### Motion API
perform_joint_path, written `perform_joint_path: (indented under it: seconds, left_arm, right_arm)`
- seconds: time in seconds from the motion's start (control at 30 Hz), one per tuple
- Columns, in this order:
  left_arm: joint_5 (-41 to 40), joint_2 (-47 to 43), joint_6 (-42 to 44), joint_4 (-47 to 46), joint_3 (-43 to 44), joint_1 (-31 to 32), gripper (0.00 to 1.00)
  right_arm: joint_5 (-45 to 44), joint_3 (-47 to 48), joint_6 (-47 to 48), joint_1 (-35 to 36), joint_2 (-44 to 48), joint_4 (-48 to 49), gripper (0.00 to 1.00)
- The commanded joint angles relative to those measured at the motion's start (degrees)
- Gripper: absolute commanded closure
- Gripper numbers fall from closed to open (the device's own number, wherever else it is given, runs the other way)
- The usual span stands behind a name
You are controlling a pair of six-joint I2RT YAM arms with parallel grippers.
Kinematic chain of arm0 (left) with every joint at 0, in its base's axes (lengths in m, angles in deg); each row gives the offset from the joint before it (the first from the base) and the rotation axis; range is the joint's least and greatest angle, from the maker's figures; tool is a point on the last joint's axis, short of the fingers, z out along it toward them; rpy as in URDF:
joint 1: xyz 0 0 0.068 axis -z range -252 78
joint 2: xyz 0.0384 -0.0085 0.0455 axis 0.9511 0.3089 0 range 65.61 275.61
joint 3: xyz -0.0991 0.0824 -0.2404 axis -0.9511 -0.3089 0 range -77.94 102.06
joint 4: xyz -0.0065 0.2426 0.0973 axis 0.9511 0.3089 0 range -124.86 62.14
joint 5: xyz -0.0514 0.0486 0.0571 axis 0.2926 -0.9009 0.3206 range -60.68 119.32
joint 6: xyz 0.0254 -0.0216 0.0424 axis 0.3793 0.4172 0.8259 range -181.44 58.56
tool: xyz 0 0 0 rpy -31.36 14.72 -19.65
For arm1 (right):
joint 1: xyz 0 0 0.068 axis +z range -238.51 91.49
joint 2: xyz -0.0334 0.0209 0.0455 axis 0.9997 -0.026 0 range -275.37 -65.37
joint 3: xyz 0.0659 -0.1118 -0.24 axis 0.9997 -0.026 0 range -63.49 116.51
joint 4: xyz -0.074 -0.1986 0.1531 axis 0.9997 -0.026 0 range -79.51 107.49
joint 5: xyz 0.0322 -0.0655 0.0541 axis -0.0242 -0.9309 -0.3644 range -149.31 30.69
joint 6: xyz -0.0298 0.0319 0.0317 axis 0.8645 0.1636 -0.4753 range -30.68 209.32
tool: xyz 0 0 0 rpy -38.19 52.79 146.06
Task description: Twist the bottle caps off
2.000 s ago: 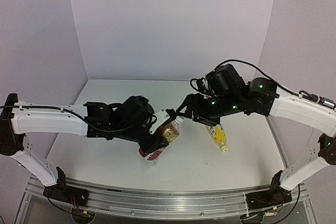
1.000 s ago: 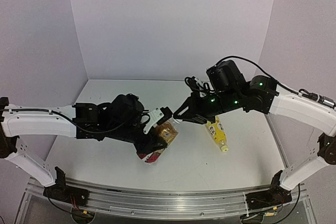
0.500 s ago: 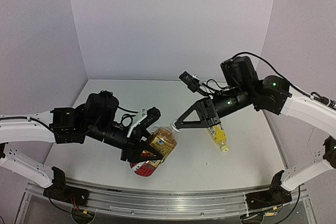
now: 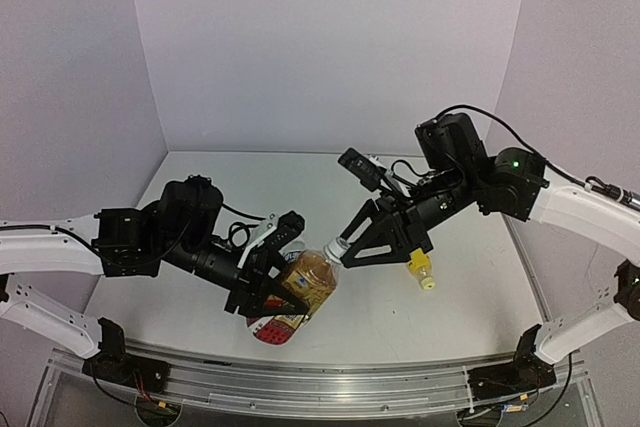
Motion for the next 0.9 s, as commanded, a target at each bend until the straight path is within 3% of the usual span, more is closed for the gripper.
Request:
perform_joint_path:
  seconds: [0.0, 0.13, 0.23, 0.4, 0.57, 0.77, 0.87]
  left_arm:
    - [-7.1, -0.8, 3.4, -3.3, 4.1, -0.7, 1.00]
    - [-15.2, -0.4, 4.3, 0.0, 3.8, -0.7, 1.00]
    - [-23.3, 0.8, 4.1, 1.8, 4.4, -0.7, 1.00]
    - [-37.8, 6.5, 5.3, 5.0, 7.8, -0.7, 1.00]
    - [-41.5, 12.0, 9.6, 6.3, 11.3, -0.7, 1.00]
    - [-40.6, 14.9, 11.7, 5.8, 13.2, -0.7, 1.00]
    - [-40.0, 15.2, 12.2, 5.3, 13.3, -0.7, 1.00]
  right_arm:
    - [-13.8, 0.3, -5.0, 0.8, 2.1, -4.3, 0.12]
    - [-29.5, -0.3, -8.5, 0.9, 6.2, -4.1, 0.09]
    - [-31.9, -2.3, -10.9, 0.8, 9.7, -3.8, 0.08]
    - [-42.3, -1.6, -26.6, 0.8, 10.1, -3.1, 0.07]
    - [-54.6, 1.3, -40.4, 0.9, 5.5, -4.2, 0.18]
    - [-54.5, 7.4, -44.1, 0.5, -1.5, -7.2, 0.20]
    - [-52.6, 8.8, -45.4, 0.0, -3.7, -7.5, 0.26]
